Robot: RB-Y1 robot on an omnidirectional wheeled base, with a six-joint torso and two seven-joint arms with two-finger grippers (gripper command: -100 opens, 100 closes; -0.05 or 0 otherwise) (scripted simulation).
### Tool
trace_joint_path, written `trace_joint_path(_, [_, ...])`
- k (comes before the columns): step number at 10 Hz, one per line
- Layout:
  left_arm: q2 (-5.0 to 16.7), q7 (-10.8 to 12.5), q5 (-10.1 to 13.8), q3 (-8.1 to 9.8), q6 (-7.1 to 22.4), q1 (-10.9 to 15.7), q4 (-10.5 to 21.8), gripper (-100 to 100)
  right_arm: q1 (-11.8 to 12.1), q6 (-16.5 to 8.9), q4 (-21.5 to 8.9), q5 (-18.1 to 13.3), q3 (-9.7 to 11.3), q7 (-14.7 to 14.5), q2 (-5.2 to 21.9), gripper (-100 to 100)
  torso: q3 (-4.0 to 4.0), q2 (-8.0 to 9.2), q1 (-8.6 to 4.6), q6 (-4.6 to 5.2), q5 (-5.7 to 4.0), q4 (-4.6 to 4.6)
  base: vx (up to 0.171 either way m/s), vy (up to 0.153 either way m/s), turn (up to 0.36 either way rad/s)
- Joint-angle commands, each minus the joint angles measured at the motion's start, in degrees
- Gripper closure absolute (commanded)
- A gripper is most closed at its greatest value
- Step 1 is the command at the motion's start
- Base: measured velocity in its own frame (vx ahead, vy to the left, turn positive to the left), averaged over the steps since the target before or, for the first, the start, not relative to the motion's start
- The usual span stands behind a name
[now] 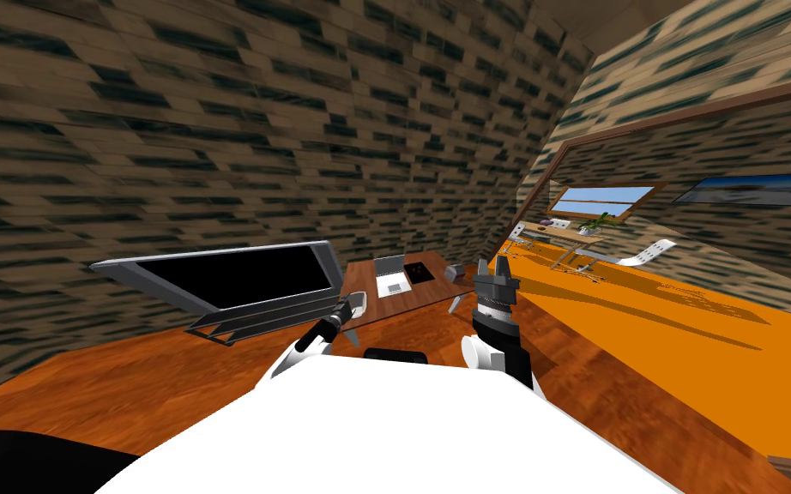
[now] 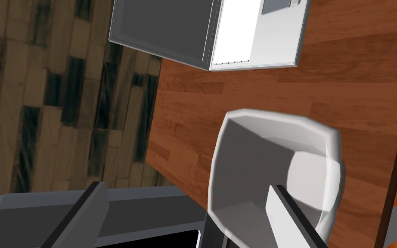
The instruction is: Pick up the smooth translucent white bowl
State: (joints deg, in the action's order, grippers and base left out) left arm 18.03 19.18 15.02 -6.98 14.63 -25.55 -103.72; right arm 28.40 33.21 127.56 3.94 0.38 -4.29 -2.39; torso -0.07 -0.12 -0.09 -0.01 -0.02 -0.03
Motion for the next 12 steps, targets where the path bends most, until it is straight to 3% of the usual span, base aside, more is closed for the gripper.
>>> trace_joint_path(1, [1.66, 0.97, 0.82, -0.53, 2.86, 1.13, 2.54, -100, 0.0, 0.0, 0.0, 0.0, 0.0, 0.0, 0.0, 0, 0.0, 0.0, 0.0, 0.0, 0.0, 0.0, 0.042, -0.036, -0.033])
trace_joint_path(3, [2.72, 1.5, 1.23, -0.94, 5.21, 1.89, 4.32, -100, 0.0, 0.0, 0.0, 0.0, 0.0, 0.0, 0.0, 0, -0.04, -0.08, -0.07, 0.0, -0.01, -0.02, 0.039, -0.043, -0.016])
trace_joint_path(6, [5.93, 3.02, 2.26, -2.14, 10.2, 4.24, 9.43, -100, 0.0, 0.0, 0.0, 0.0, 0.0, 0.0, 0.0, 0, -0.01, -0.02, -0.1, 0.0, -0.02, 0.0, 0.037, -0.053, -0.022])
trace_joint_path(7, [5.93, 3.02, 2.26, -2.14, 10.37, 4.24, 9.43, -100, 0.0, 0.0, 0.0, 0.0, 0.0, 0.0, 0.0, 0, -0.04, -0.08, -0.13, 0.0, -0.03, -0.01, 0.038, -0.045, -0.001])
trace_joint_path(12, [11.01, 5.13, 3.53, -3.87, 17.3, 7.65, 16.27, -100, 0.0, 0.0, 0.0, 0.0, 0.0, 0.0, 0.0, 0, -0.03, -0.05, -0.12, -0.01, -0.03, -0.01, 0.037, -0.051, -0.018])
